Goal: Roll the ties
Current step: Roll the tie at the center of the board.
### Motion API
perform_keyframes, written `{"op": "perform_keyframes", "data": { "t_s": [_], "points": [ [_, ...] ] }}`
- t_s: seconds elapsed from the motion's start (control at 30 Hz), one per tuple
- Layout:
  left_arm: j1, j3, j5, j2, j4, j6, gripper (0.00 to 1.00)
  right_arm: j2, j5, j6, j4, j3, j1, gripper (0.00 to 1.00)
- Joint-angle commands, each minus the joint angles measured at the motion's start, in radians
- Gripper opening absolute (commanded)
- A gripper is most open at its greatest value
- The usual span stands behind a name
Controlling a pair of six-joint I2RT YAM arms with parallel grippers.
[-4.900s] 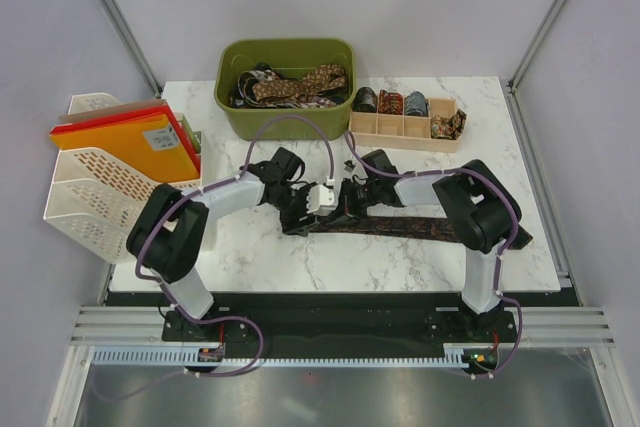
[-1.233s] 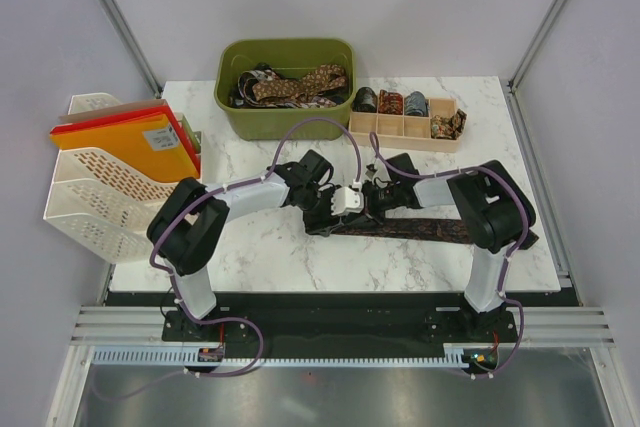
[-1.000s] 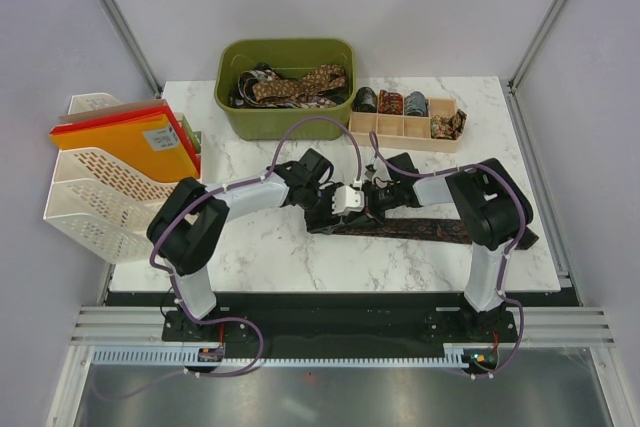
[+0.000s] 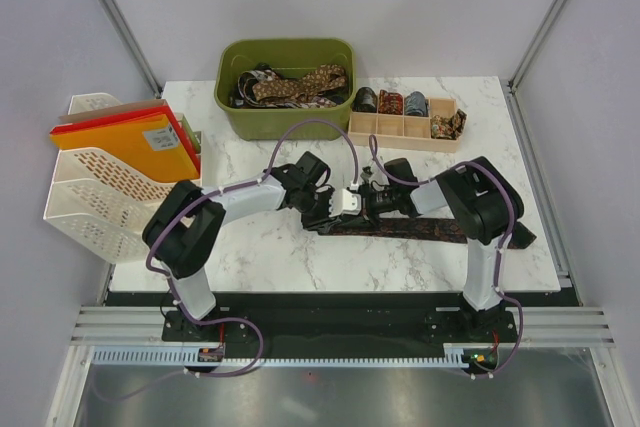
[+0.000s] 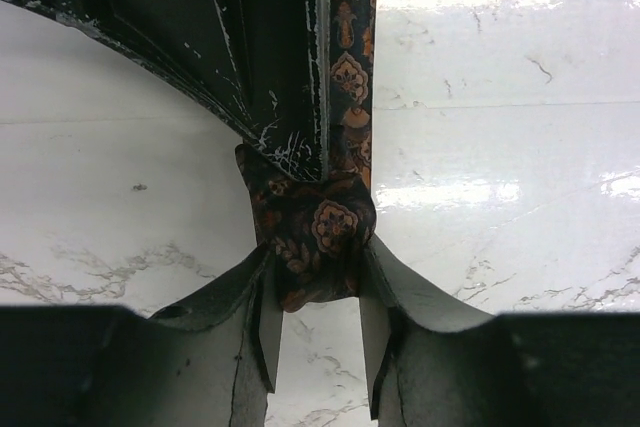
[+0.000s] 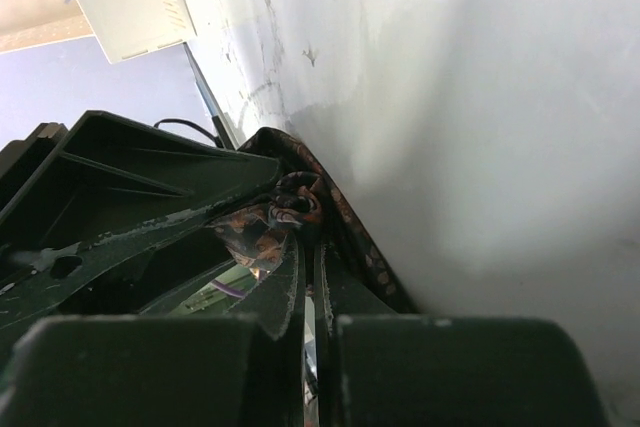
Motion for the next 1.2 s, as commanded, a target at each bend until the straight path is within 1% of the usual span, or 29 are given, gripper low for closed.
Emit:
{"op": "perform_keyframes", "data": {
  "t_s": [0.0, 0.1, 0.2, 0.3, 0.33, 0.37, 0.4, 0.57, 0.87, 1.0, 1.17],
  "points": [
    [-0.001, 0.051, 0.002, 0.012, 0.006, -0.013, 0.38, -0.041, 0.060, 0.017, -0.016, -0.028, 0.018, 0.00],
    [-0.001, 0.047, 0.004, 0.009, 0.003, -0.011, 0.38, -0.077, 0.066, 0.044, -0.016, -0.060, 0.020, 0.00],
    [-0.001, 0.039, -0.004, 0.006, 0.002, -0.016, 0.40, -0.078, 0.074, 0.048, -0.033, -0.080, 0.020, 0.00],
    [-0.001, 0.032, -0.008, -0.005, 0.002, -0.020, 0.43, -0.072, 0.104, 0.012, -0.073, -0.082, 0.020, 0.00],
    [-0.001, 0.030, -0.005, -0.007, 0.002, -0.022, 0.44, -0.063, 0.111, -0.008, -0.112, -0.067, 0.020, 0.00],
    [-0.001, 0.028, -0.002, -0.014, 0.003, -0.027, 0.45, -0.051, 0.123, -0.074, -0.144, -0.056, 0.020, 0.00],
    [0.001, 0.030, 0.002, -0.023, 0.002, -0.027, 0.45, -0.026, 0.140, -0.087, -0.165, -0.047, 0.015, 0.00],
    [-0.005, 0.071, 0.045, -0.043, -0.024, -0.048, 0.44, 0.003, 0.155, -0.087, -0.197, -0.017, 0.015, 0.00],
    [-0.067, 0.186, 0.076, 0.053, -0.044, -0.105, 0.43, -0.009, 0.147, -0.088, -0.186, -0.022, 0.014, 0.00],
    [-0.082, 0.226, 0.058, 0.113, -0.044, -0.119, 0.42, -0.009, 0.134, -0.073, -0.162, -0.028, 0.014, 0.00],
    [-0.088, 0.219, 0.039, 0.144, -0.069, -0.106, 0.39, -0.024, 0.120, -0.073, -0.151, -0.031, 0.015, 0.00]
  ]
}}
